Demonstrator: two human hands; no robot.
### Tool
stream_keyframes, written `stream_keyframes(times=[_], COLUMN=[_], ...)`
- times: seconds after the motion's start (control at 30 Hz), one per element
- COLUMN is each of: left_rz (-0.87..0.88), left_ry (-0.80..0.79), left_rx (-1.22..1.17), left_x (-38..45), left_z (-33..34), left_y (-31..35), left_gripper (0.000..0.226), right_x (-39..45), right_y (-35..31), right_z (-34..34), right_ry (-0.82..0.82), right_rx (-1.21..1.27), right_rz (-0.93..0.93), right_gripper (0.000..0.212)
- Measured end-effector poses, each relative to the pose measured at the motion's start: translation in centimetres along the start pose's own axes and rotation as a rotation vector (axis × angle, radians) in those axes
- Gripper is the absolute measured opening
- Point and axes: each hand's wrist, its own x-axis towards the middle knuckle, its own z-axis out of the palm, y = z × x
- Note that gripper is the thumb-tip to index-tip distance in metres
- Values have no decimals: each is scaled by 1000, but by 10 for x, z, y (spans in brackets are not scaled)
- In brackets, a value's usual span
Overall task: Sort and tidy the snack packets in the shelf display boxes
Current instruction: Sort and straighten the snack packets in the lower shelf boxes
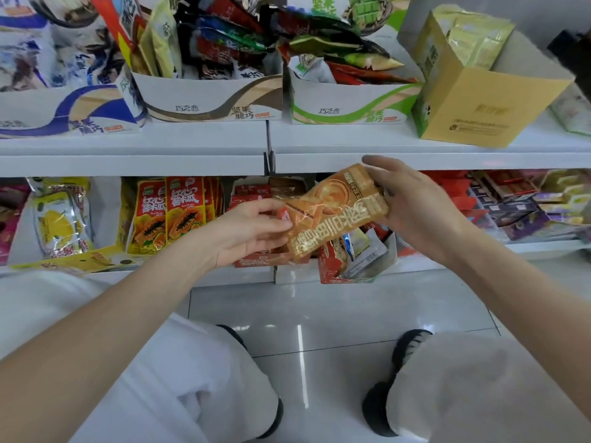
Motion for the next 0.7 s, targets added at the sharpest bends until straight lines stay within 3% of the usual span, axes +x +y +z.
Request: stream_keyframes(times=[0.1, 0.13, 0.23, 0.3, 0.5, 0.7], left_rz=[55, 108, 407, 467, 299, 274], left_ry=[94, 147, 356, 375, 234, 260], left_rx=[133, 345, 1278, 1550, 1666, 1658], left_x=[0, 1, 1, 3, 6, 5], left_z=[-4, -5, -22, -34, -50, -56], left_y=[-4, -6, -11, -15, -24, -21], left_gripper=[21, 21, 22, 34, 47, 55], right_x=[9, 12, 24, 31, 61, 84], right_y=[18, 22, 28, 35, 54, 68], right_z=[8, 11, 17, 23, 39, 59], right_ry=[19, 77, 244, 222, 72, -41], right_rx=[-385, -547, -913, -1030, -1240, -1416], right_rz=[21, -45, -373, -485, -507, -378], right_gripper=[46, 44, 25, 23, 26, 43])
